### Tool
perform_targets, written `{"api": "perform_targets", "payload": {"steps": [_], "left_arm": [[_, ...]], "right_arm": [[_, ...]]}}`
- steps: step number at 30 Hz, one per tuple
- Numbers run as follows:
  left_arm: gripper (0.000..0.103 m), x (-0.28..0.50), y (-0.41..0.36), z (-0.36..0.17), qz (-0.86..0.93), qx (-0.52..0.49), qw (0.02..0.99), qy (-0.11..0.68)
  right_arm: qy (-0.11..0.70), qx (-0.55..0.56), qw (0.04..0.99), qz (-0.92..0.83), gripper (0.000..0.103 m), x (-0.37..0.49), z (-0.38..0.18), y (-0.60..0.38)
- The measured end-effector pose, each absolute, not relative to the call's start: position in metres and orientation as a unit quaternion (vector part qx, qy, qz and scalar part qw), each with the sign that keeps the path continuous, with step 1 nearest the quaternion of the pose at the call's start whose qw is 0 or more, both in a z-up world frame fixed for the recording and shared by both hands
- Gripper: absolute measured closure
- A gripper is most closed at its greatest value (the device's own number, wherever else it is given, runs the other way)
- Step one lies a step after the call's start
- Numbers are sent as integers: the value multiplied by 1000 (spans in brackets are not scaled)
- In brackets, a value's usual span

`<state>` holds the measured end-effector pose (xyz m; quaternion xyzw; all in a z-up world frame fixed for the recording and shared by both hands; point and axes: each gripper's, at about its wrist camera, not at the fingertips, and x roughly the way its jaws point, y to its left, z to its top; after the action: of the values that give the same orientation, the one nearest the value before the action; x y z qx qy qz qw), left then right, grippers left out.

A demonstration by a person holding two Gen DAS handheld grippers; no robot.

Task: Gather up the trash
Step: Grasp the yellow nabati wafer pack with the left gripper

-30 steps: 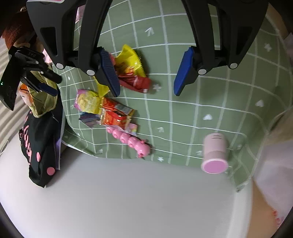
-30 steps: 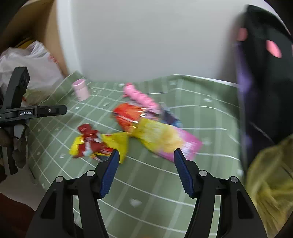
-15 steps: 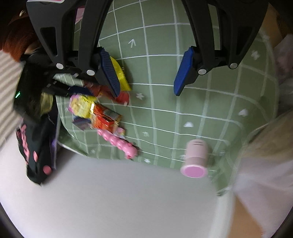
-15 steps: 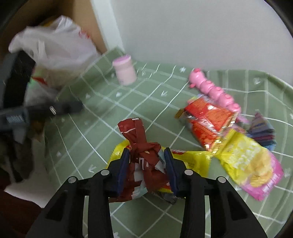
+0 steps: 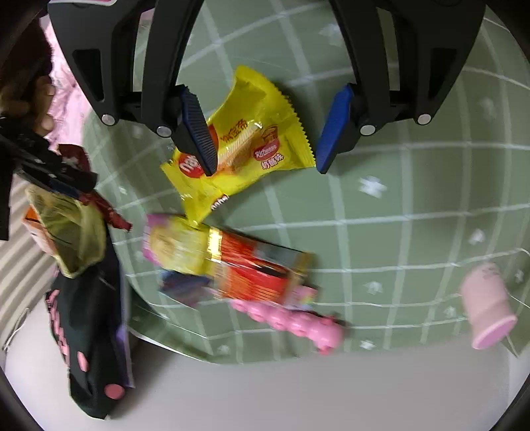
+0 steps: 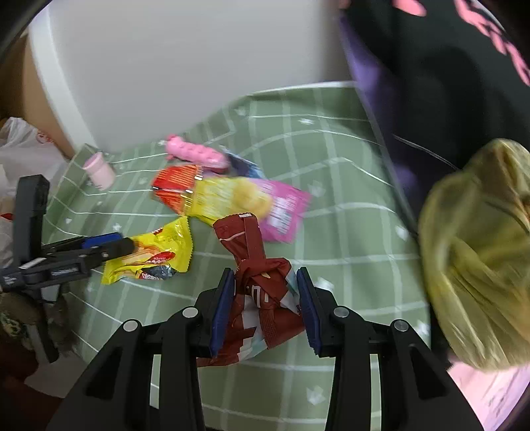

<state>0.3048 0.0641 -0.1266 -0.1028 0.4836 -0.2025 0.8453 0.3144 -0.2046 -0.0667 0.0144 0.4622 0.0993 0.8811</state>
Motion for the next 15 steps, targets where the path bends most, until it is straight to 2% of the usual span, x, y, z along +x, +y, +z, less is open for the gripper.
{"api": "perform_targets", "payload": {"steps": [4, 8, 15], "left_arm": [[45, 282, 40, -122, -241, -75, 835, 490], [45, 259, 39, -95, -228, -40, 859, 457], [48, 280, 27, -96, -224, 46, 856, 464]], "right_arm": [[459, 44, 880, 112, 67, 305, -84, -223], [440, 85, 882, 149, 67, 299, -97, -231], [427, 96, 888, 144, 67, 293, -109, -233]]}}
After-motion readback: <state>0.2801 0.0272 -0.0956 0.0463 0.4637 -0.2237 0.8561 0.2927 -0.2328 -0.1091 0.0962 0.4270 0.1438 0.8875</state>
